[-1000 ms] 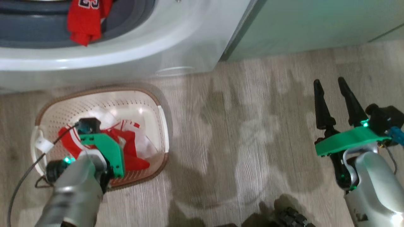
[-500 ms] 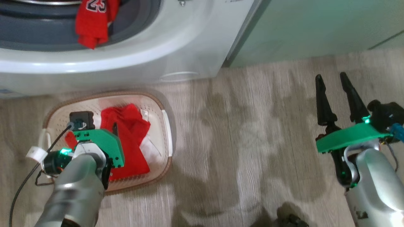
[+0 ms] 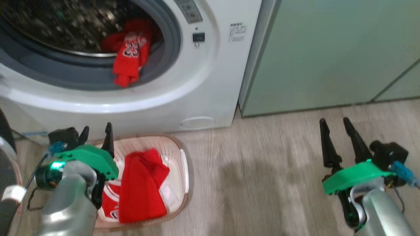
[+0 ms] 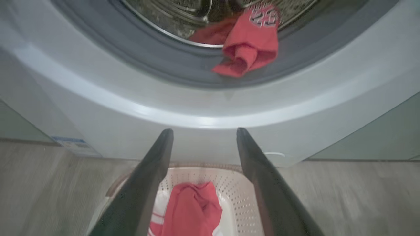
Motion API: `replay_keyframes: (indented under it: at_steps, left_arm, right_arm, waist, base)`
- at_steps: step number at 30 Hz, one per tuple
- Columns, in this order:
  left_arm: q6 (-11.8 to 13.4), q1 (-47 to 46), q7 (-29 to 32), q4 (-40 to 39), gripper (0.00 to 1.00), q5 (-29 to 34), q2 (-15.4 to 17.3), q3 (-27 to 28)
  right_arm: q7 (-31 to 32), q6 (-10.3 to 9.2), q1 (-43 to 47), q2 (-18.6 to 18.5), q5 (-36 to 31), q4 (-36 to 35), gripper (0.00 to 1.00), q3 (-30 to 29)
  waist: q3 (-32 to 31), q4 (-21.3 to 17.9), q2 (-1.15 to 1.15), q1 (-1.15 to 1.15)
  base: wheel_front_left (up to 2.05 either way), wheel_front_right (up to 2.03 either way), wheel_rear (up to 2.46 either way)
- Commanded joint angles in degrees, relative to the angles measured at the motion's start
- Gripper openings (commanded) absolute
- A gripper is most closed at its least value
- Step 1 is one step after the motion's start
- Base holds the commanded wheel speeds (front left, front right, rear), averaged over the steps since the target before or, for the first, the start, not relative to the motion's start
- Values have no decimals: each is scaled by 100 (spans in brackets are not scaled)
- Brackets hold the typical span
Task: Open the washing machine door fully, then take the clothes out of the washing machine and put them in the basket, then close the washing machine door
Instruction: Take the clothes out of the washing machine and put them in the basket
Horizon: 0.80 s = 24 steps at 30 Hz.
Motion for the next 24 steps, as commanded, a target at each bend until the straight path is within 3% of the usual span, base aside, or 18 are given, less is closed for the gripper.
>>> replay_keyframes:
  at_steps: [1,10,24]
  left_arm:
    - [-77,225,-67,-518,100,-68,227,351]
    - [-116,1252,-68,-2012,100,254,437,868]
    - [43,2372,-68,-2764,100,417,353,1350]
  right_arm:
    - [-54,37,138,20,-9,-137,100,97]
    - [-54,37,491,106,-110,-209,100,89]
    - [-54,37,833,164,-250,-311,100,-50]
  waist:
    - [-490,28,0,0]
    - [-1166,-18,0,0]
    - [-1539,32,0,0]
  base:
    - [0,0,0]
    - [0,0,0]
    - [0,0,0]
